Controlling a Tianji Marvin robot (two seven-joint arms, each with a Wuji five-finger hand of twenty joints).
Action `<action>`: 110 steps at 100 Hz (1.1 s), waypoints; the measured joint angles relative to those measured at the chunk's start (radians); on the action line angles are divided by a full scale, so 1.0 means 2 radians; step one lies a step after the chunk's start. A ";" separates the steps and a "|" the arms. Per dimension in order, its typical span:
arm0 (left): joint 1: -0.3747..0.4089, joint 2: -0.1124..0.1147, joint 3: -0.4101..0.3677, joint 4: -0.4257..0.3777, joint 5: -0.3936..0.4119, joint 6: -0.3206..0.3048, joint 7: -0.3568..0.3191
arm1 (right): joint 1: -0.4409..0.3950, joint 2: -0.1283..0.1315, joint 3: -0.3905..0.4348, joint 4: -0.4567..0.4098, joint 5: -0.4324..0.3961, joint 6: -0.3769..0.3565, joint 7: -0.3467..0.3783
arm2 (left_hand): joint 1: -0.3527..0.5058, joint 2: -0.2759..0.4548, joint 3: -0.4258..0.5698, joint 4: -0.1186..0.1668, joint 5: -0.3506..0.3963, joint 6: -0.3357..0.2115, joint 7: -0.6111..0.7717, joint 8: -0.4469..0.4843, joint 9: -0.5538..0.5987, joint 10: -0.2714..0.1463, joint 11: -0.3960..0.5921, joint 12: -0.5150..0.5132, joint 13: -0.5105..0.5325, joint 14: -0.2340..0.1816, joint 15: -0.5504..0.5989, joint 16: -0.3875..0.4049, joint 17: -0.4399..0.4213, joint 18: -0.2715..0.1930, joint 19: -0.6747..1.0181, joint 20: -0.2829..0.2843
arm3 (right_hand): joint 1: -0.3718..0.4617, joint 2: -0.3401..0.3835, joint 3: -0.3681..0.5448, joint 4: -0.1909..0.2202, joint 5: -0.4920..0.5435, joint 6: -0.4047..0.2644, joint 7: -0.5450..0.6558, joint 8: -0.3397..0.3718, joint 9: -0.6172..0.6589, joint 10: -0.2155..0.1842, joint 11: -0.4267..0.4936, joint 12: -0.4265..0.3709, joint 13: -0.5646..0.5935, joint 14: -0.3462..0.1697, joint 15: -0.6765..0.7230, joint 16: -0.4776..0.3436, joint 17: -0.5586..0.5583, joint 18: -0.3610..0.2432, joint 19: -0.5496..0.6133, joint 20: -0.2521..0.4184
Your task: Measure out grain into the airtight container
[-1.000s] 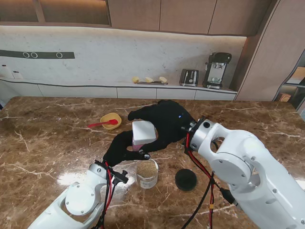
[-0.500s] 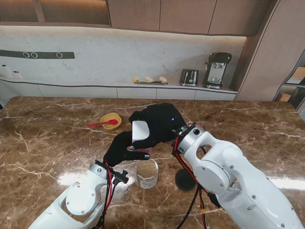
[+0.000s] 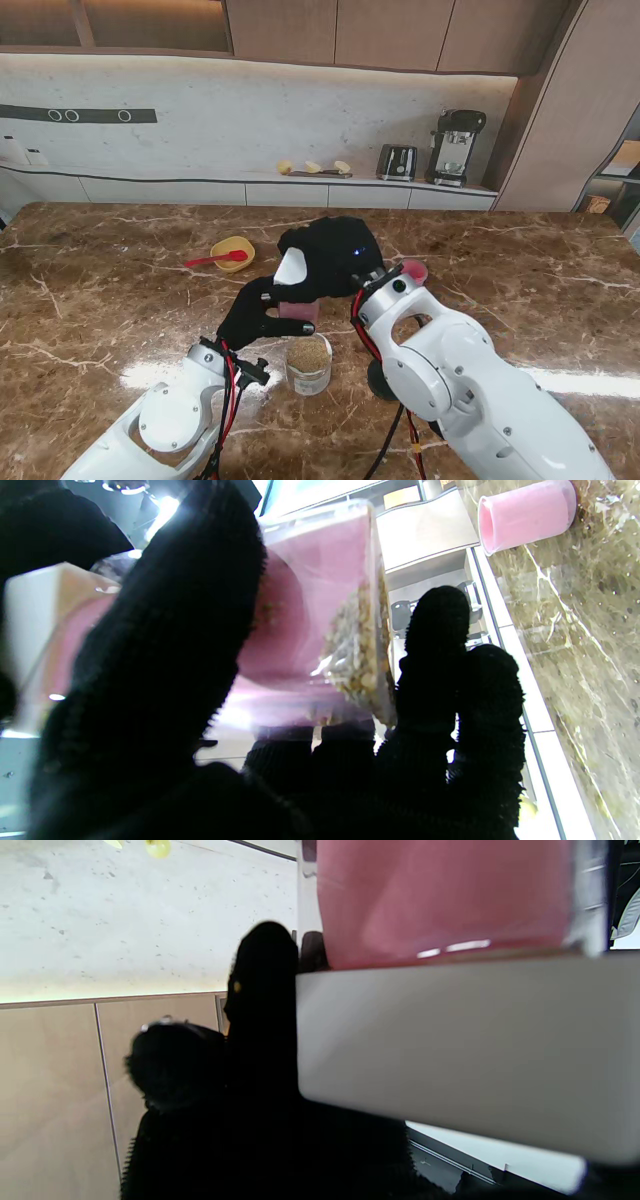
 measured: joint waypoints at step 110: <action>-0.002 0.000 -0.001 -0.004 0.000 0.000 -0.010 | 0.028 0.048 0.144 -0.044 0.226 -0.219 0.279 | 0.000 0.000 0.000 0.000 0.000 0.000 0.000 -0.004 0.000 0.000 0.000 0.000 0.000 0.000 0.000 0.000 0.000 0.000 0.000 0.000 | 0.234 -0.113 0.287 0.001 -0.322 -0.123 -0.188 0.070 -0.494 0.015 -0.146 -0.134 -0.466 0.021 -0.329 -0.129 -0.396 0.008 -0.490 0.025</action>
